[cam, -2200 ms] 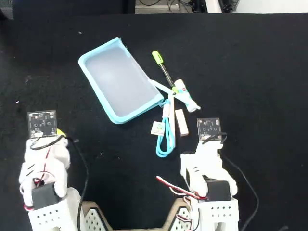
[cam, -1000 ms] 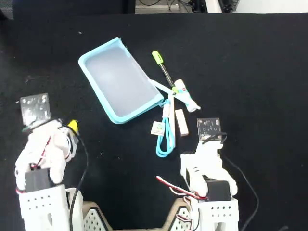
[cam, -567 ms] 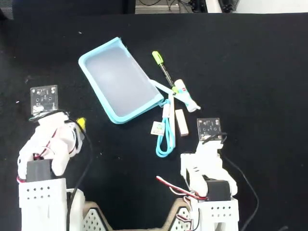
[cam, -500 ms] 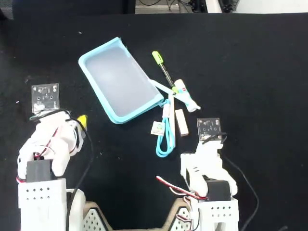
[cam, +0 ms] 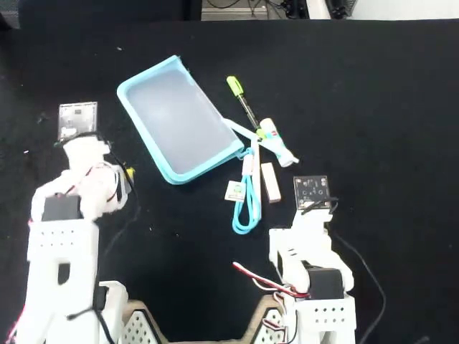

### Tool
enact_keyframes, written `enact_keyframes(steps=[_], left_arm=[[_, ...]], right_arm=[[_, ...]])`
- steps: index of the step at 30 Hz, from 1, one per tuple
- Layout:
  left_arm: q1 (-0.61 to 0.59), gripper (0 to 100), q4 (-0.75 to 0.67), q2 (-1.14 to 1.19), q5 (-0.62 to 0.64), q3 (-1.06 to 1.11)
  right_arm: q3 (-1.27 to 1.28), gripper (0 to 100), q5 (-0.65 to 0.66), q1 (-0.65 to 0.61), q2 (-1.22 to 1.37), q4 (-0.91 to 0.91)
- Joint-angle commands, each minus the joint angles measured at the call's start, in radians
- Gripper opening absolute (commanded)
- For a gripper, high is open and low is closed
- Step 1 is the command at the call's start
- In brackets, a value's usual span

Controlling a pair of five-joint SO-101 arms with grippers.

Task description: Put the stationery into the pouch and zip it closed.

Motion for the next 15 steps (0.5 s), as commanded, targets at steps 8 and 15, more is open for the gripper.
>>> enact_keyframes(steps=[8,15], left_arm=[[0.053,20,-0.017,0.161,0.181,-0.076],[0.120,21,-0.049,0.160,0.181,-0.010]], right_arm=[[-0.004,1.2,0.012,0.008,-0.094,0.008],[-0.004,1.2,0.012,0.008,-0.094,0.008]])
